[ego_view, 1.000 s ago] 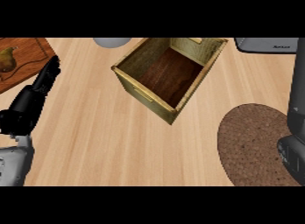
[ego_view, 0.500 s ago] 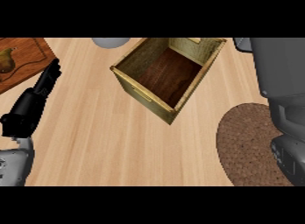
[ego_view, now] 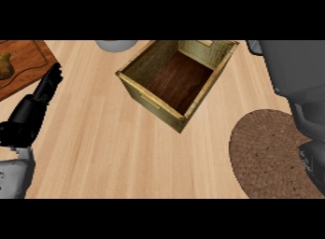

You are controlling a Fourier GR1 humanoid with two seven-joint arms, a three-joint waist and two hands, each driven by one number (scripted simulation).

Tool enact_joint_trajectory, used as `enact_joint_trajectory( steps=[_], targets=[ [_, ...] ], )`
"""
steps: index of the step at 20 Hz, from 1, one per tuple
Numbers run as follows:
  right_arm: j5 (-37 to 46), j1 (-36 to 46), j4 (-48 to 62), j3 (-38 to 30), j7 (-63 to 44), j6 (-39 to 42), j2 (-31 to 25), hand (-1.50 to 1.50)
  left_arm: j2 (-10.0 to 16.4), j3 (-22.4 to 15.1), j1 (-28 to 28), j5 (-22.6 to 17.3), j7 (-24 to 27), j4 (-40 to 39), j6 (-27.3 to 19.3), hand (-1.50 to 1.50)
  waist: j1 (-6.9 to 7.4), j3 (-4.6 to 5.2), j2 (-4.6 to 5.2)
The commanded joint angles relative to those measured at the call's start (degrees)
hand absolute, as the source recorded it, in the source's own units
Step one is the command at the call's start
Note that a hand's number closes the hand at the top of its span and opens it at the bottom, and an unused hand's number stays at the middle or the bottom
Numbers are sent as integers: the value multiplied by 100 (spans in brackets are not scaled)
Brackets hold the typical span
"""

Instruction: Pick the squash from the placemat and place it in the basket

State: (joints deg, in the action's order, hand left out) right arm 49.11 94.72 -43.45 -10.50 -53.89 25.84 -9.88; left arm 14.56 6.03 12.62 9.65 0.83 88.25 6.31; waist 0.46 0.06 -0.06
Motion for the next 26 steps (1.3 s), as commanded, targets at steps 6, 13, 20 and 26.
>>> enact_joint_trajectory(
  steps=[6, 13, 20, 26],
  targets=[
    [-478, 243, 338, -472, -485, 214, 172, -150, -216, -239, 10, 239, -273, 340, -188, 0, 11, -4, -3],
    [-414, -162, -273, -885, 79, -1680, 38, -150, 34, 101, -32, -127, -36, 108, 147, 0, 2, -6, 22],
    [-49, -349, -872, -1247, -365, -3038, -409, -150, -22, -1, -68, -42, -232, 239, 117, 0, -44, -10, -15],
    [13, -1086, -1723, -1535, -223, -3133, -1164, -150, 136, 231, -161, -81, -151, 224, 115, 0, -131, -13, -25]
  ],
)
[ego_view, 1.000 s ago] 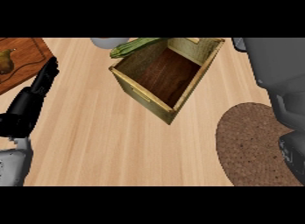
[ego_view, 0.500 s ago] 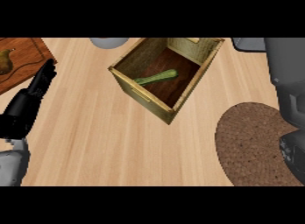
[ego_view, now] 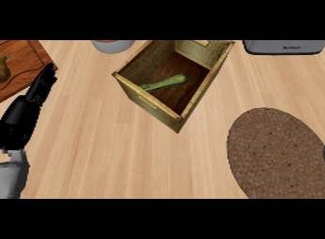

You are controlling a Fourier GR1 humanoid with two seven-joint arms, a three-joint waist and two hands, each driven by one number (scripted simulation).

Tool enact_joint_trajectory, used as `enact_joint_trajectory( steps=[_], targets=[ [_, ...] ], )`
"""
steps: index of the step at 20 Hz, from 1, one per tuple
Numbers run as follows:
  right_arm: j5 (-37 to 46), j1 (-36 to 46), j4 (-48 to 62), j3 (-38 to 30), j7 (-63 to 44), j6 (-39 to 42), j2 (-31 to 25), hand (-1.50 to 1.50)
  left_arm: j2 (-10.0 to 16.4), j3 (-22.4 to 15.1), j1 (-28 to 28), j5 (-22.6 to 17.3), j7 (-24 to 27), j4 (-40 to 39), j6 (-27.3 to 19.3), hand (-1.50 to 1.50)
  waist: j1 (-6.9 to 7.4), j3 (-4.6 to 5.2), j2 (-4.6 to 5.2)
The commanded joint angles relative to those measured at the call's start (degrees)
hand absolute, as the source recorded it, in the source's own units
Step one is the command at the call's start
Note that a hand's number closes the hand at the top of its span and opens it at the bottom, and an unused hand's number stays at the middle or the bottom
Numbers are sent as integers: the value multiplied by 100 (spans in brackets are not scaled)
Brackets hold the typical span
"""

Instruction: Pick the squash from the placemat and place it in the basket

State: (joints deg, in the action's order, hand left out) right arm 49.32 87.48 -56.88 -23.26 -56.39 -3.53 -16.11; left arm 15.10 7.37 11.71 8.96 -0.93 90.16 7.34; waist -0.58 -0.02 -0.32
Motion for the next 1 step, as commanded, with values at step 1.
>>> enact_joint_trajectory(
  steps=[1],
  targets=[
    [-117, -423, -673, -310, -219, -1, -540, -150, 6, 105, 2, -129, -48, 5, 43, 0, -65, -4, -19]
  ],
)
